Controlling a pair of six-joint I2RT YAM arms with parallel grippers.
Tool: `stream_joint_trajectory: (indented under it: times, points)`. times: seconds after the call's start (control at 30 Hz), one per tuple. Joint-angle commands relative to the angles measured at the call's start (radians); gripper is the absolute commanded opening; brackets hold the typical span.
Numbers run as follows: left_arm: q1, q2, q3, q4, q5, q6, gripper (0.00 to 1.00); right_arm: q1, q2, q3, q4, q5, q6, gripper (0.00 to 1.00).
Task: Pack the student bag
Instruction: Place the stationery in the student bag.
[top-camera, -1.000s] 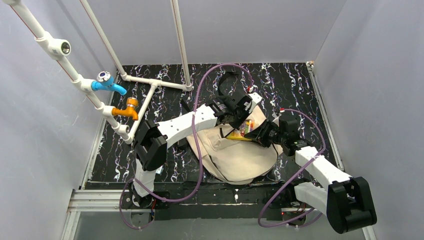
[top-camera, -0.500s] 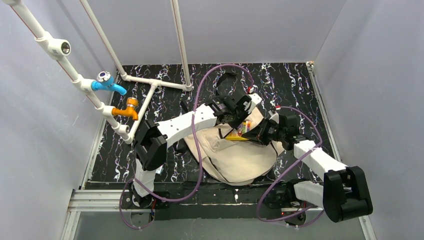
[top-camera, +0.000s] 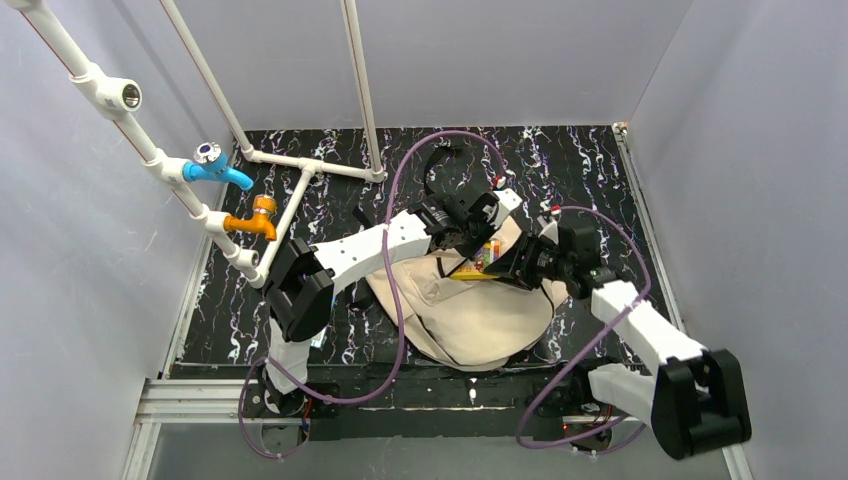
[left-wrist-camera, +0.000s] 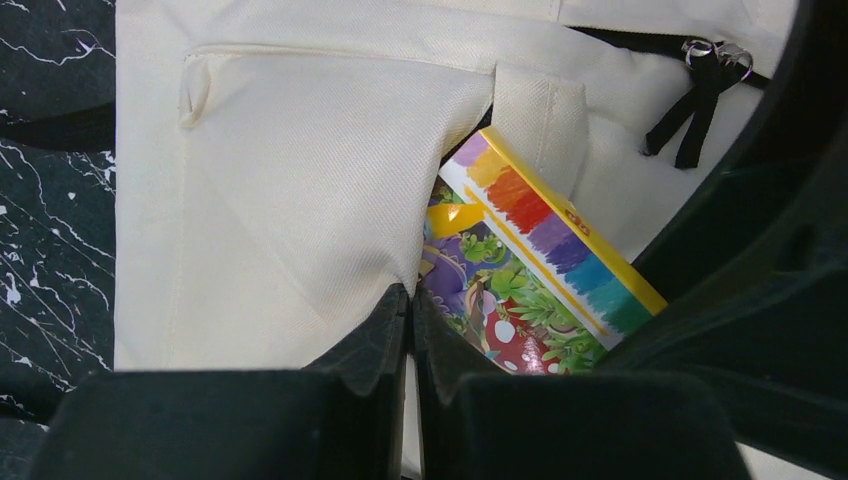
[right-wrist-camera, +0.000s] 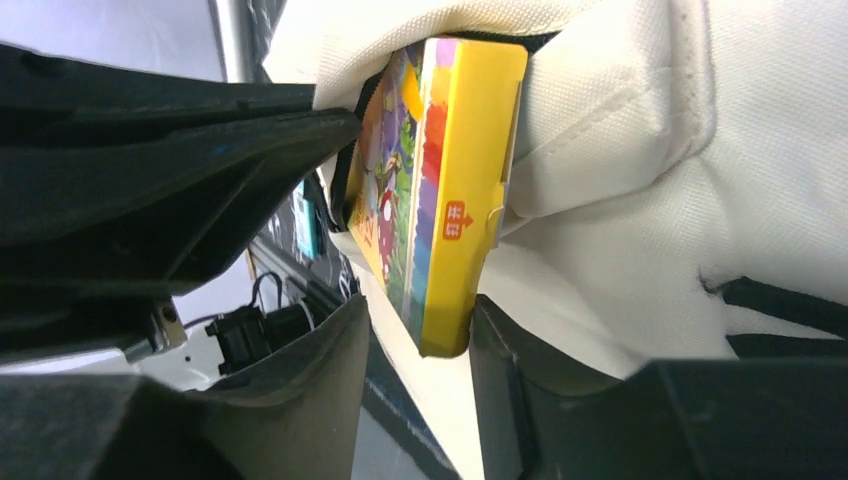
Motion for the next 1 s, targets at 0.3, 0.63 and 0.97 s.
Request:
stream_joint_trajectory:
  times: [0.3, 0.63, 0.97]
  points:
    - [-0.005, -0.138, -0.059, 0.084, 0.045, -0.019, 0.0, 0.003, -0.084, -0.184, 0.534, 0.136, 0.259, 0.53]
    - [-0.004, -0.133, -0.07, 0.083, -0.013, -0.005, 0.0, 0.003, -0.024, -0.159, 0.385, 0.085, 0.308, 0.15]
    - [0.001, -0.173, -0.148, 0.29, 0.305, 0.093, 0.0, 0.003, 0.219, 0.061, 0.209, -0.151, 0.127, 0.17]
